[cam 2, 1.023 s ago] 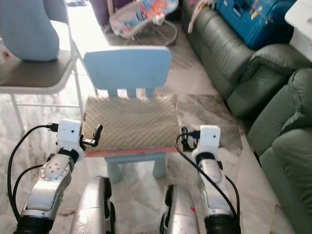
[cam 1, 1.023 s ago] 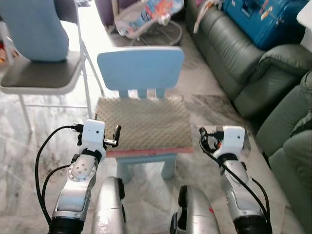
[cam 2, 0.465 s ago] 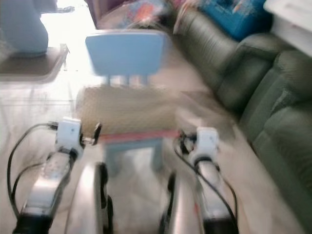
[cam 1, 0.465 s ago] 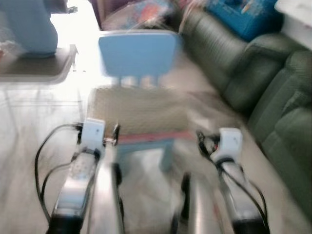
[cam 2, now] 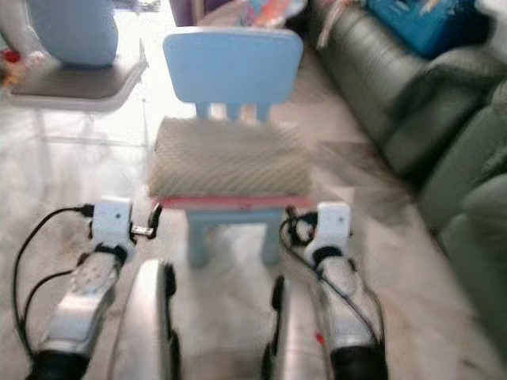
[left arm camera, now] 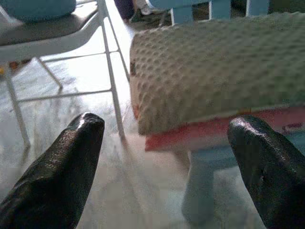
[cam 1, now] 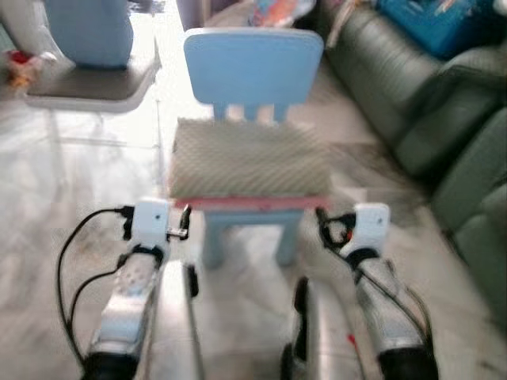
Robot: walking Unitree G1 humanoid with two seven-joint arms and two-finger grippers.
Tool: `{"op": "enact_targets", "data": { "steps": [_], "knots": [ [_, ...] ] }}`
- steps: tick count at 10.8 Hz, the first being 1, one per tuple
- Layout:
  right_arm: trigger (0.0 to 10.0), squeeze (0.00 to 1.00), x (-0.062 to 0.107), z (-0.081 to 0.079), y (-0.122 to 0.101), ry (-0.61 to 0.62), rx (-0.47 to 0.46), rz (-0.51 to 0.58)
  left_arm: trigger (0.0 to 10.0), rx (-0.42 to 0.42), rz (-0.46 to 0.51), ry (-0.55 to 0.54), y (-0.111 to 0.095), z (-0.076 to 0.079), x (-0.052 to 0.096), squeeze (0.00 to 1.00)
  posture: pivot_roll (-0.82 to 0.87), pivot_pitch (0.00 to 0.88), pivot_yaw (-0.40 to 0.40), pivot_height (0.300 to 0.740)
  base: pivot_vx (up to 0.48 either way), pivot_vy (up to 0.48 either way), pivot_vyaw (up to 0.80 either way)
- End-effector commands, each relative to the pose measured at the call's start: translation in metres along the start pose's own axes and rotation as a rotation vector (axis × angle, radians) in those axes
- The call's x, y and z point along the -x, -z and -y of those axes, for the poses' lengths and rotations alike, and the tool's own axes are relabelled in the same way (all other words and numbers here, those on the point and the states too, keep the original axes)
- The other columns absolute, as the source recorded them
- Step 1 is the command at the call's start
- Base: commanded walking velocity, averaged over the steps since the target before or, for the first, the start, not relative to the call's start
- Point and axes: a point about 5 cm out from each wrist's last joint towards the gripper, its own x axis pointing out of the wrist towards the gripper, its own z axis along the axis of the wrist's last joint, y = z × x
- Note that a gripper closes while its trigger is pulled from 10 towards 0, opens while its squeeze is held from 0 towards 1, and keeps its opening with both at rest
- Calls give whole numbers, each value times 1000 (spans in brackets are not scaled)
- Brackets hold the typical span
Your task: Move the pillow to the sofa
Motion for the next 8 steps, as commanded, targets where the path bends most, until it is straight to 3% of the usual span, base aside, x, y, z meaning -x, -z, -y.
{"op": "enact_targets", "data": {
  "steps": [1, 5, 8],
  "knots": [
    [10000, 0, -1, 3, -6, 1, 6, 22, 10000, 1, 19, -6, -6, 1, -3, 0, 11, 92, -48, 522, 0, 0, 0],
    [10000, 0, -1, 5, -7, -11, 17, 29, 10000, 20, 29, -10, -6, 0, -3, 0, 6, 93, -52, 522, 0, 0, 0],
    [10000, 0, -1, 4, -8, -14, 12, 31, 10000, 29, 30, -8, -7, 1, -4, 0, 4, 94, -54, 522, 99, 0, 300]
  ]
}}
